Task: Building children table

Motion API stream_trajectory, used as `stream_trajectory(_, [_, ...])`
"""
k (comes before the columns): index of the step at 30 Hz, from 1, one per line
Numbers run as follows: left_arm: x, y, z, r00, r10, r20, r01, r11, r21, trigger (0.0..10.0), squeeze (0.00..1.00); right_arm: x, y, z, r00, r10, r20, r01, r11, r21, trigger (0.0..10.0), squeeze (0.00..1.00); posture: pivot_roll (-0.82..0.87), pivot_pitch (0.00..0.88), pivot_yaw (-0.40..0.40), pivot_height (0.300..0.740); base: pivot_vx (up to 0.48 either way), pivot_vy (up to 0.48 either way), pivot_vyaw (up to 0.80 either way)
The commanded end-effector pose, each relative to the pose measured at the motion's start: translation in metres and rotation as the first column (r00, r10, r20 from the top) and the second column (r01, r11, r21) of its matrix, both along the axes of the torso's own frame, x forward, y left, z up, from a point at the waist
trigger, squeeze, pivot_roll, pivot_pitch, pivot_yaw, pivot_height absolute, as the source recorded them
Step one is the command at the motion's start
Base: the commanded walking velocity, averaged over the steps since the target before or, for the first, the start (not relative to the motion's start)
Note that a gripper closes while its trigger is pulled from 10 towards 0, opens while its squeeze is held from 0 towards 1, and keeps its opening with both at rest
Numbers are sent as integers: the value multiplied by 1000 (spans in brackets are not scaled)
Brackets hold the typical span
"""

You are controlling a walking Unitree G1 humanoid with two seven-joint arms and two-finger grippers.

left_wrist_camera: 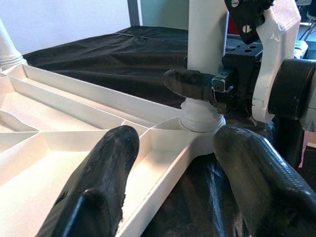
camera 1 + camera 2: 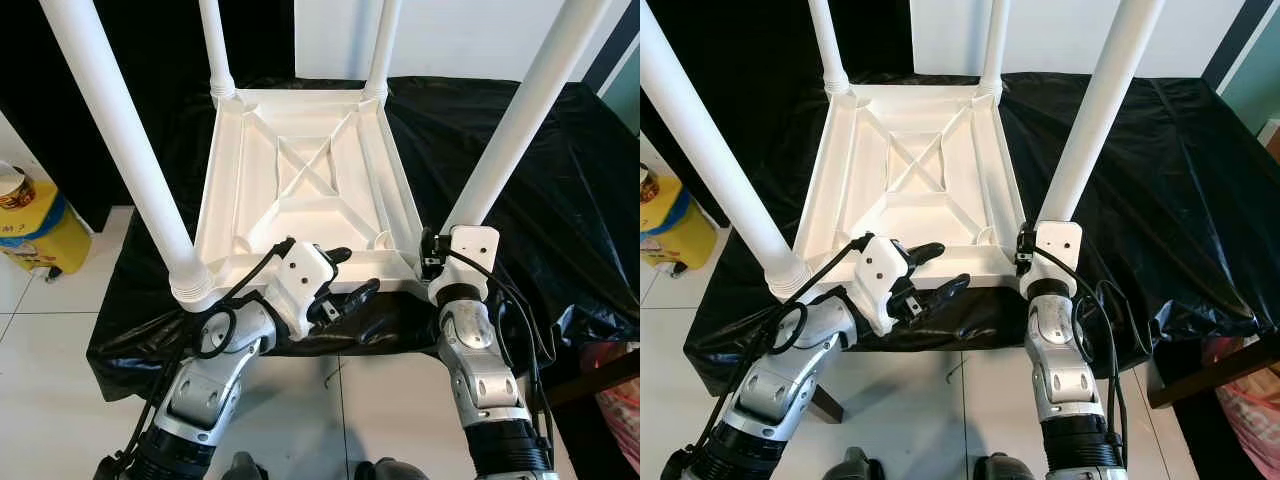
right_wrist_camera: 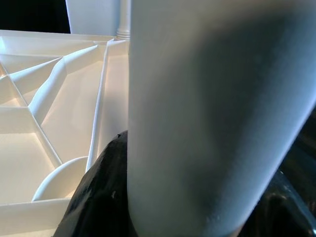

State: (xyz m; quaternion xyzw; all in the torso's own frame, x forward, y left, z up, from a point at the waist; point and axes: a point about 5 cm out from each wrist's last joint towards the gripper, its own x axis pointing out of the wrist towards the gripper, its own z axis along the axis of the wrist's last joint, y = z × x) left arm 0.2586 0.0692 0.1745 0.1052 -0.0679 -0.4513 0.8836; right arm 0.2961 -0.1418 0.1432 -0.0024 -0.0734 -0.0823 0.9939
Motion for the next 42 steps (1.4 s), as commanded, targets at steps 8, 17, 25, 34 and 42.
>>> stream_trajectory(8, [0, -3, -1, 1000, -5, 8, 5, 1000, 0, 10000, 0, -10, -19, -11, 999, -27, -39, 25, 998, -49, 10000, 1000, -22, 86, -53, 740, 0, 0, 0])
stream_trajectory(17, [0, -5, -1, 999, -33, 2, 33, 999, 3, 10000, 0, -28, -37, -6, 959, 283, 2, -282, 957, -64, 10000, 0, -43, 93, -26, 740, 0, 0, 0])
stream_trajectory(25, [0, -6, -3, 998, -65, -11, 65, 998, 16, 10000, 0, -25, -45, -4, 863, 502, -61, -506, 855, -116, 10000, 0, -46, 91, -15, 740, 0, 0, 0])
stream_trajectory(34, [-5, -15, -16, 988, -139, -66, 141, 989, 34, 10000, 0, 1, -40, -3, 800, 591, -106, -600, 781, -171, 10000, 0, -31, 84, -21, 740, 0, 0, 0])
stream_trajectory(42, [-3, -21, -19, 987, -142, -75, 144, 989, 26, 10000, 0, 12, -34, -3, 768, 631, -110, -640, 748, -176, 10000, 0, -28, 81, -26, 740, 0, 0, 0])
